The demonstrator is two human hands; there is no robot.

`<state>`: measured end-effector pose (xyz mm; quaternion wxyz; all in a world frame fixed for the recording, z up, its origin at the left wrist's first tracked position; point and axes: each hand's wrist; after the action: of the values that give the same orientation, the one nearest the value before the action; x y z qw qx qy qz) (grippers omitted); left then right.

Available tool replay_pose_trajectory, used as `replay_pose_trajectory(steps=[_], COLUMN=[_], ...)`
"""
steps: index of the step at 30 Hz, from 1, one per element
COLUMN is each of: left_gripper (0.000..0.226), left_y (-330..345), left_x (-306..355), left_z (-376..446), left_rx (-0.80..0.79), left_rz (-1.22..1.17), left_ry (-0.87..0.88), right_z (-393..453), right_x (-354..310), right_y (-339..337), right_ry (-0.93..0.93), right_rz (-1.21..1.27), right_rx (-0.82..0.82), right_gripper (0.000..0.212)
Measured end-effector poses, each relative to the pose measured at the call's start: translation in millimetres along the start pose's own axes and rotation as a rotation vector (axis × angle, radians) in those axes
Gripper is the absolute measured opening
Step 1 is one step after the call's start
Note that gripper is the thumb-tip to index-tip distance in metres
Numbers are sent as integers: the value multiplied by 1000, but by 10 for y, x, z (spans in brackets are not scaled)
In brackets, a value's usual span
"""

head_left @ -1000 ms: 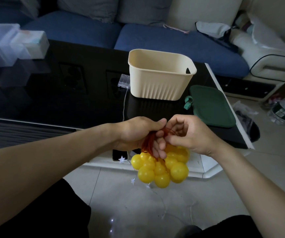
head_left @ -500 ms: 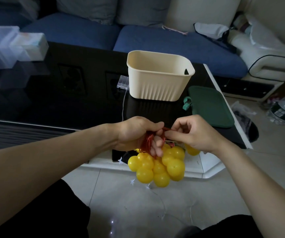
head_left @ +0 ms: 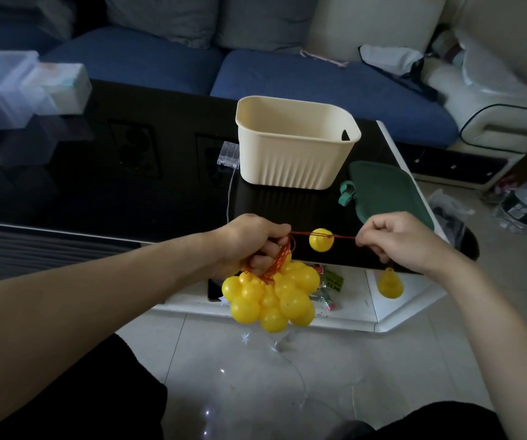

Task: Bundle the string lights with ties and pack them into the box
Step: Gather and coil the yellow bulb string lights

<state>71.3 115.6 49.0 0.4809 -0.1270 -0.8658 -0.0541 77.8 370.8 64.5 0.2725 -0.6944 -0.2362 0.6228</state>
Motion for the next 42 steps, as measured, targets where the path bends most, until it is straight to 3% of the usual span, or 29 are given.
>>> replay_pose_trajectory(steps=[6,13,21,28,35,39,42], left_gripper=[36,38,41,37,36,35,35], left_y=[-8,37,54,80,172,209,223], left_x=[-14,-22,-23,-100,-122,-70,-54], left_z=[28,22,4,33,2,-49,-58], left_rx=[156,168,150,284,211,163,186], left_rz=[-85,-97,23,131,-133,-252,-337], left_ry=[-22,-26,21,142,29,-32,-77], right_z=[-148,-317,-337,-423,-494,-481,-468], right_x=[-203,-413,-446,-555,-574,-541,-527], right_y=[173,432,401,321,543,611,588], right_ry=[-181,-328,-335,-328,-346,-370,-362], right_rz=[-55,-146,-226,-217,-282,-362,-369], right_rx=[-61,-156,-66,-71,-242,-229,-232], right_gripper=[9,9,15,22,12,26,11])
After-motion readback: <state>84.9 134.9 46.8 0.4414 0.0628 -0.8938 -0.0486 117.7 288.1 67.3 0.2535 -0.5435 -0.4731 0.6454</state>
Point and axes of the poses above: each hand's wrist, its own z-axis towards the middle knuckle, its own y-axis out of the palm, x = y × z, and after that the axes turned 13 degrees about x, right-handed
